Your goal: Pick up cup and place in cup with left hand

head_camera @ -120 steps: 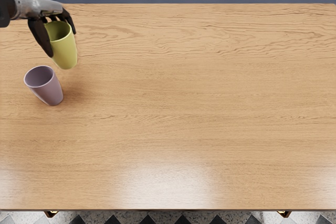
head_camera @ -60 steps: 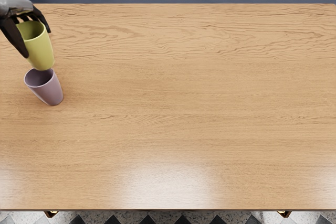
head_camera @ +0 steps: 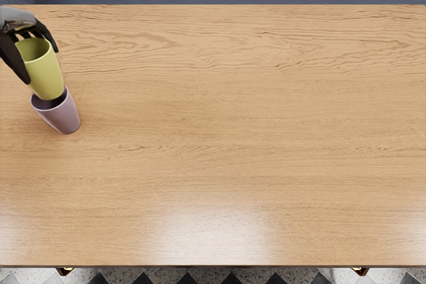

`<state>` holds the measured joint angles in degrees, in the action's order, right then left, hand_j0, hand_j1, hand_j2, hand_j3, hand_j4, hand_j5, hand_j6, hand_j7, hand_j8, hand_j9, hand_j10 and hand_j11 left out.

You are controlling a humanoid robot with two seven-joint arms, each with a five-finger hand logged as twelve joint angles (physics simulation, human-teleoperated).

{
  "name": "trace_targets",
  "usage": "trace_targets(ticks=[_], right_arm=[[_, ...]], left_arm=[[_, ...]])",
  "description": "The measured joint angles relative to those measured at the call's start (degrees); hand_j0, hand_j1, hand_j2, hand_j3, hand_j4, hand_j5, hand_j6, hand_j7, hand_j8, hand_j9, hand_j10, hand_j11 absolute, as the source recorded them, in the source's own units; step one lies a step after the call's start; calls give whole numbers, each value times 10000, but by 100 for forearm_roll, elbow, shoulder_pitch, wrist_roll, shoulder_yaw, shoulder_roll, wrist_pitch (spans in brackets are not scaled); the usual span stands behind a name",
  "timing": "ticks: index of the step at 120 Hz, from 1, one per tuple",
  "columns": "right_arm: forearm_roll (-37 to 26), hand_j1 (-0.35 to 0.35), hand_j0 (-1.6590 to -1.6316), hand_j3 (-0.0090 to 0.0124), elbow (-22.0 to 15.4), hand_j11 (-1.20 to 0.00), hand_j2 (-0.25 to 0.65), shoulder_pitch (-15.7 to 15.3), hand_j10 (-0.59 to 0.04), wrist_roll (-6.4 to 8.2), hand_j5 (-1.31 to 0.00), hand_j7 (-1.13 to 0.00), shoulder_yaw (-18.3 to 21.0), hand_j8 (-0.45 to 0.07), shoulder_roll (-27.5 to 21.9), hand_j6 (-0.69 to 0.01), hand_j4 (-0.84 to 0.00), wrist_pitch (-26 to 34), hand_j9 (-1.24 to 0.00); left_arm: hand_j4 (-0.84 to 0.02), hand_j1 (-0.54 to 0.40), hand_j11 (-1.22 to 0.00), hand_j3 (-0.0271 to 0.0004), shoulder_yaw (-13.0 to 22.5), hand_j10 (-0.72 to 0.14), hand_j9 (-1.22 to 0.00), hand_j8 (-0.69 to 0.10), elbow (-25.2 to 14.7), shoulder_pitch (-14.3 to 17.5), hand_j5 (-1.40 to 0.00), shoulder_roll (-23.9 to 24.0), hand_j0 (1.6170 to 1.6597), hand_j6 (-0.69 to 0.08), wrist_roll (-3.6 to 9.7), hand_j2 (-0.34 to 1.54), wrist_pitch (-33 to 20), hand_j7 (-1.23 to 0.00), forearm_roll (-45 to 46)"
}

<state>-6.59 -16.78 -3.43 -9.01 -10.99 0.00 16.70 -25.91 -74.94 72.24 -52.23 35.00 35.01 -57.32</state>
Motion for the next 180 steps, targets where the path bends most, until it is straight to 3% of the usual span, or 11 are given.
trace_targets(ticks=[85, 167, 180], right_arm=[[0, -3160, -16581, 0, 0, -358, -56, 0, -274, 1, -358, -358, 0, -274, 0, -275, -274, 0, -358], [0, -3160, -16581, 0, 1, -358, -56, 0, -275, 2, -358, -358, 0, -275, 0, -275, -275, 0, -358], [0, -3160, -16581, 0, 1, -358, -56, 0, -275, 2, -358, -358, 0, -275, 0, -275, -275, 0, -358]], left_arm=[[-4449, -1477, -5991, 0, 6, -4394, -5977, -2699, 5, -254, -5870, 11, 16560, -2675, 0, 1619, 2, -5898, 2], [-5073, -782, -5527, 0, -22, -4253, -5533, -3396, 57, -422, -5530, 60, 16567, -3328, 1, 658, -5, -5629, -5], [-4608, -1440, -5561, 0, -21, -4270, -5567, -2821, 58, -457, -5395, 64, 16570, -2696, 0, 1372, -14, -5491, -13]])
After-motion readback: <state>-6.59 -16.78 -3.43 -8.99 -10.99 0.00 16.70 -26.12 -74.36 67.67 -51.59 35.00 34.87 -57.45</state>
